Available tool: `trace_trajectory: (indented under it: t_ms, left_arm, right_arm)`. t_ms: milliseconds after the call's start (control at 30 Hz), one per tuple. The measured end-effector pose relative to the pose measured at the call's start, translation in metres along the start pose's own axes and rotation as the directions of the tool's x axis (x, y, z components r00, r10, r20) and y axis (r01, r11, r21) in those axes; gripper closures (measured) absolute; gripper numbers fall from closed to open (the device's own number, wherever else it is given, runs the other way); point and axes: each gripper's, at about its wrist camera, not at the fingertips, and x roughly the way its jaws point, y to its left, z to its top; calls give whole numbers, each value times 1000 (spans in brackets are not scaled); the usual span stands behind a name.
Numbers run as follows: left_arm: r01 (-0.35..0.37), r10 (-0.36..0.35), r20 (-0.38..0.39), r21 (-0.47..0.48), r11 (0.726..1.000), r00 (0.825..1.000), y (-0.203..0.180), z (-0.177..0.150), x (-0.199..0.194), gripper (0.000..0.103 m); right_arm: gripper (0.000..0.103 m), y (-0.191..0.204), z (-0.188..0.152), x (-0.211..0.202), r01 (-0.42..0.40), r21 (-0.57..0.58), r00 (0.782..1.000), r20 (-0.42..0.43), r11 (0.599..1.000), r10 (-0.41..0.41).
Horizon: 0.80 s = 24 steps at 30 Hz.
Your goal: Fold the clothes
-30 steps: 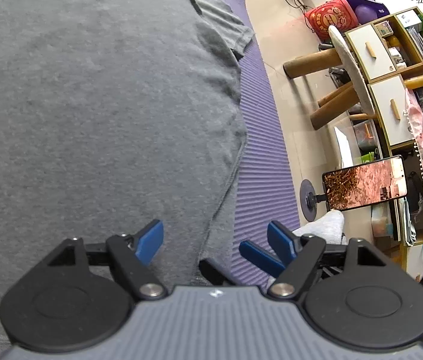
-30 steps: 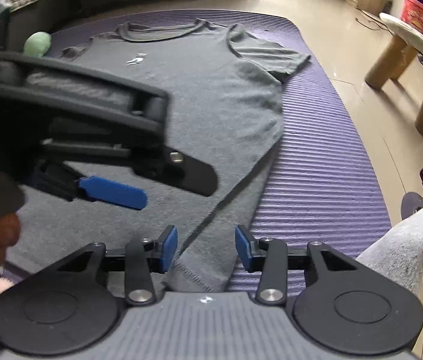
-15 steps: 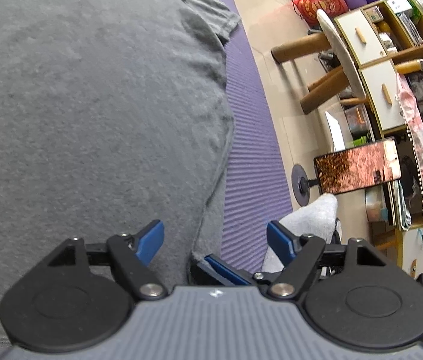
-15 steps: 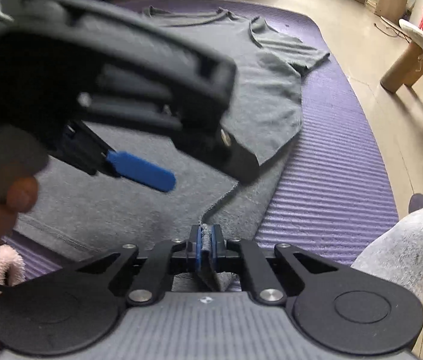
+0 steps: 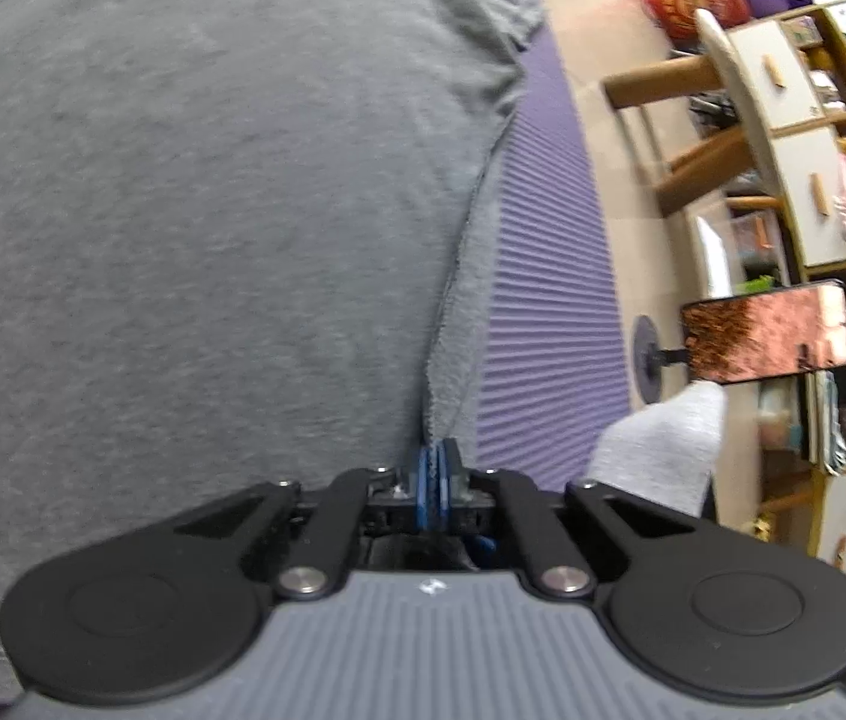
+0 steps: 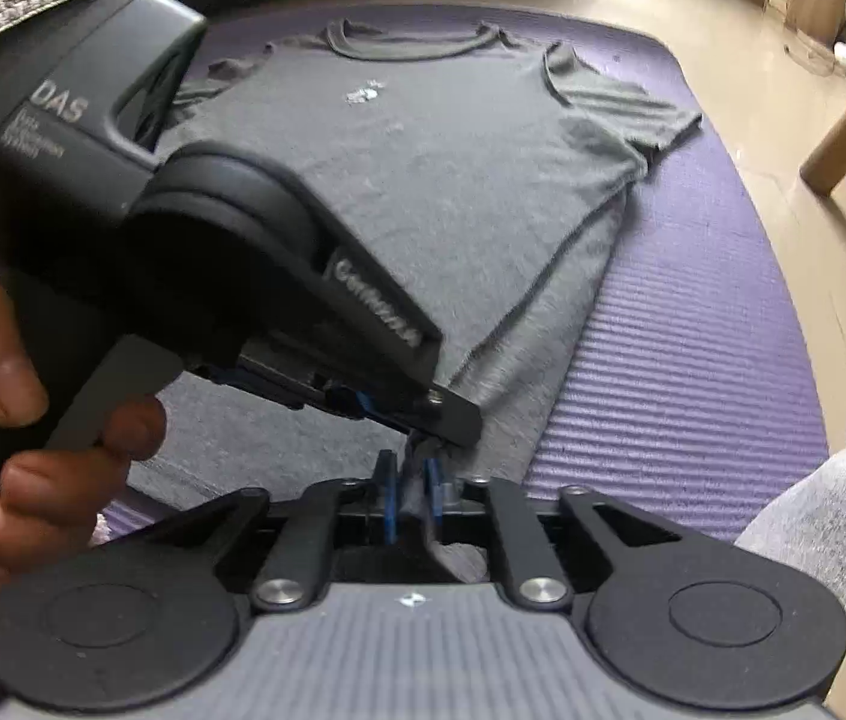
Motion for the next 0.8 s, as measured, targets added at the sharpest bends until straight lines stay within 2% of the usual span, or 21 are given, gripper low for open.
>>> trace_trajectory:
  t_ms: [133, 233, 300, 467, 600, 700, 733, 800]
  left_arm:
    - [-31, 31, 13, -3, 1000, 999, 1, 0, -4, 101]
    - [-63, 63, 6, 1, 998, 998, 0, -1, -6, 101]
    - [-81, 81, 3, 23, 996, 997, -3, -2, -7, 101]
    - [-141, 141, 7, 96, 985, 990, -12, -7, -11, 102]
    - [-150, 149, 17, 137, 979, 989, -16, -9, -15, 102]
    - [-138, 135, 26, 150, 979, 990, -17, -9, -19, 102]
    - [-134, 131, 30, 155, 979, 991, -18, -9, -20, 102]
    - [-124, 119, 36, 174, 977, 992, -21, -11, -23, 102]
  right_arm:
    - [65, -9, 10, 1, 29, -13, 999, -23, 1000, -29]
    - [63, -15, 3, -19, 51, 7, 999, -19, 999, -51]
    - [60, -25, 11, -24, 63, 35, 998, -12, 997, -63]
    - [57, -72, 57, -14, 62, 145, 996, 54, 988, -70]
    - [57, -111, 94, 20, 53, 244, 992, 98, 968, -79]
    - [57, -142, 123, 49, 11, 366, 991, 123, 931, -60]
    - [57, -156, 132, 62, -20, 438, 989, 138, 899, -45]
    - [57, -164, 138, 75, -50, 498, 988, 153, 866, -30]
